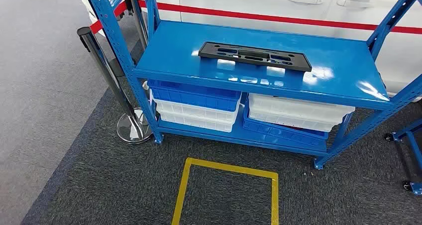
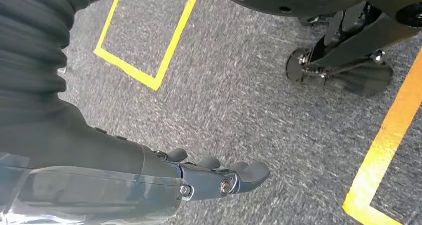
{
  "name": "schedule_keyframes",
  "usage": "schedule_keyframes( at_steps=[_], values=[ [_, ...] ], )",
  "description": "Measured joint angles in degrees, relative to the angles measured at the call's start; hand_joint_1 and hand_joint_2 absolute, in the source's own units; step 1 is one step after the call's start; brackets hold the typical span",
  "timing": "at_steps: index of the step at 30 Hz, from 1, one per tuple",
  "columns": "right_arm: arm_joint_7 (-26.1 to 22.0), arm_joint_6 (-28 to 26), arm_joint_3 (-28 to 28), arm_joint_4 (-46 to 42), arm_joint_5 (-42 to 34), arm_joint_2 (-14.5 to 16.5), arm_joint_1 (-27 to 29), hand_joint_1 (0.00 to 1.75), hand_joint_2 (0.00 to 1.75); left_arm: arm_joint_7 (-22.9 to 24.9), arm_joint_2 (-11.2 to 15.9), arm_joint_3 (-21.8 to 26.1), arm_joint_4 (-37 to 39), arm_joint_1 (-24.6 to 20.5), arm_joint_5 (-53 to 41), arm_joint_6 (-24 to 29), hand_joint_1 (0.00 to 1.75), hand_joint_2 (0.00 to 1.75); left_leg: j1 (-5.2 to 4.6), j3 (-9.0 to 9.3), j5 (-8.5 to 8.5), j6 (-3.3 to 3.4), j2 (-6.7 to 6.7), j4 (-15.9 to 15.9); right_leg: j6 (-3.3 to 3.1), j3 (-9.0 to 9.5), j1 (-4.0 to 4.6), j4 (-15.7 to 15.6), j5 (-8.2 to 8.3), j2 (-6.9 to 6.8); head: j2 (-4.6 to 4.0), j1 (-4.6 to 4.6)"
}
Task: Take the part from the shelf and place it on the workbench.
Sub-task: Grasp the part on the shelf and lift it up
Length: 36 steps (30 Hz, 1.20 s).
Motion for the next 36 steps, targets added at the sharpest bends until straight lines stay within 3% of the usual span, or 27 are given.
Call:
schedule_keyframes(
  at_steps=[2,3,5,7,12,17,26,33,36],
  values=[
    [-0.09,-2.92,1.94,0.89,-0.23,0.21,-0.7,0.0,0.0,1.89,-0.24,-5.21,0.97,-0.96,4.21,4.48,0.0,0.0,0.0,0.01,0.0,0.0,0.0,0.0,0.0,0.03,0.0,0.0,0.0,0.0,0.0,0.02],
    [-0.15,-5.25,3.67,1.69,-0.38,0.39,-1.34,0.0,0.0,3.43,-0.46,-10.14,1.88,-1.81,7.57,7.88,0.0,0.0,-0.01,0.01,0.0,0.0,0.0,0.0,0.0,0.05,-0.01,0.0,0.0,0.0,0.0,0.0],
    [-0.04,-7.95,6.47,2.85,-0.31,0.7,-2.34,0.0,0.87,5.64,-0.87,-19.03,3.3,-3.03,11.6,11.7,0.0,0.0,-0.01,0.01,0.0,0.0,0.0,0.01,0.0,0.07,-0.02,0.0,0.0,-0.01,0.01,0.01],
    [0.23,-8.4,8.3,3.66,-0.16,0.91,-3.08,0.0,1.75,6.69,-1.11,-24.57,4.36,-3.79,12.31,11.9,0.0,0.0,-0.02,0.01,0.0,0.0,-0.01,0.01,0.0,0.09,-0.02,0.0,0.0,-0.04,0.01,0.02],
    [0.78,-8.37,10.7,4.75,-0.19,1.24,-3.85,0.0,1.75,8.35,-1.59,-31.95,5.93,-4.85,12.75,11.93,0.0,0.0,0.0,0.0,0.0,0.0,0.0,0.0,-0.01,0.07,0.01,0.0,-0.01,-0.05,0.0,0.02],
    [1.78,-6.98,11.6,5.34,-0.19,1.48,-4.0,0.0,1.75,9.35,-1.61,-35.03,6.74,-5.24,12.73,11.93,0.0,0.0,0.0,-0.01,-0.01,0.0,0.0,0.0,-0.01,0.06,0.01,0.0,-0.02,-0.04,0.01,0.01],
    [2.32,-6.12,12.48,5.75,-0.27,1.56,-4.19,0.0,1.75,9.48,-1.49,-37.03,7.5,-5.41,13.53,12.22,0.0,0.0,0.0,0.01,-0.01,0.0,0.0,0.0,-0.01,0.07,0.0,0.0,-0.02,-0.04,0.0,0.01],
    [-0.53,-9.63,12.48,5.89,-0.79,1.19,-4.32,0.0,1.75,7.15,-0.46,-36.11,10.94,-5.61,16.4,12.3,0.0,0.0,0.0,0.03,-0.01,0.0,0.01,0.0,-0.01,0.06,0.02,0.0,-0.02,-0.03,0.0,0.02],
    [-2.59,-10.94,12.37,5.9,-1.55,0.59,-4.44,0.0,1.75,6.03,0.81,-35.65,12.52,-5.98,17.29,12.3,0.0,1.31,0.0,0.03,0.0,0.0,0.01,0.0,-0.01,0.06,0.02,0.0,-0.02,-0.03,0.0,0.01]
  ],
)
